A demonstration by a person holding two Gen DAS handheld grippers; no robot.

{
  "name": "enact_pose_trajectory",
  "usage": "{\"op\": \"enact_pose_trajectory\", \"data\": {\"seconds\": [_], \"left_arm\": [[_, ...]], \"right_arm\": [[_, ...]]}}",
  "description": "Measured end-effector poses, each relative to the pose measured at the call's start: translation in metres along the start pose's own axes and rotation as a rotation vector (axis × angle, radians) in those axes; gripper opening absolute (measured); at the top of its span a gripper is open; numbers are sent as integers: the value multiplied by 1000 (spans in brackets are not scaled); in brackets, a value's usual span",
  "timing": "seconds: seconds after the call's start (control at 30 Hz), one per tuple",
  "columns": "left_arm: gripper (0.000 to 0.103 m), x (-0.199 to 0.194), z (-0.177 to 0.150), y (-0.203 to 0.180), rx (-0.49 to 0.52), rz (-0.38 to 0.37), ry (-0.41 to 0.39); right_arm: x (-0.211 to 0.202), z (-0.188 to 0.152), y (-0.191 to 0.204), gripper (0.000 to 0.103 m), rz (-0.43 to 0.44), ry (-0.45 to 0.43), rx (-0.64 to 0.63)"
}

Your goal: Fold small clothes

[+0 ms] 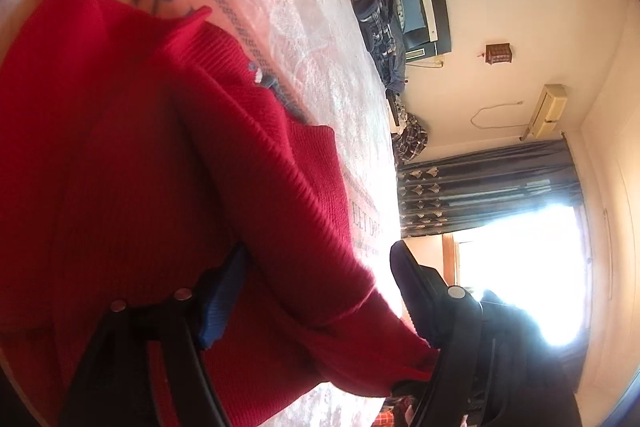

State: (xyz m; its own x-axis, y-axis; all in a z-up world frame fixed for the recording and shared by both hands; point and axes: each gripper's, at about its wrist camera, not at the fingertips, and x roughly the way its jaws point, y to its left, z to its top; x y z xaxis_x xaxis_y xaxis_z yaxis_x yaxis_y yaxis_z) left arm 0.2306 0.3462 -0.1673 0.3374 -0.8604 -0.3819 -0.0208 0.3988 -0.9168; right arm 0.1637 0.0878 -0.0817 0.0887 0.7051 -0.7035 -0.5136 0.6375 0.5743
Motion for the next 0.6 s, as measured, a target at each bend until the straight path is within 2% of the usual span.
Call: {"op": "enact_pose_trajectory", "data": {"seconds": [0.03,0.1,0.2,0.37,0.47,0.53,0.6], "left_arm": [[73,0,-1,1,-20,-13,4],[73,-2,-8,-1,9,-3,35],[73,-9,-14,8,8,-8,29],[74,14,-2,20,-41,-15,59],[76,29,5,13,-50,-57,79],[83,37,7,9,-68,-93,99],[83,45,7,7,-88,-117,114]], "right_arm": [[-1,0,-1,8,-6,-3,8],[-6,-1,-4,8,-3,-11,18],[-9,-4,-9,8,15,-12,26],[-3,-7,-2,8,18,10,8],[-7,-5,1,8,29,-4,7],[-12,-2,2,8,36,-19,4],[-15,-1,1,8,37,-28,5]]}}
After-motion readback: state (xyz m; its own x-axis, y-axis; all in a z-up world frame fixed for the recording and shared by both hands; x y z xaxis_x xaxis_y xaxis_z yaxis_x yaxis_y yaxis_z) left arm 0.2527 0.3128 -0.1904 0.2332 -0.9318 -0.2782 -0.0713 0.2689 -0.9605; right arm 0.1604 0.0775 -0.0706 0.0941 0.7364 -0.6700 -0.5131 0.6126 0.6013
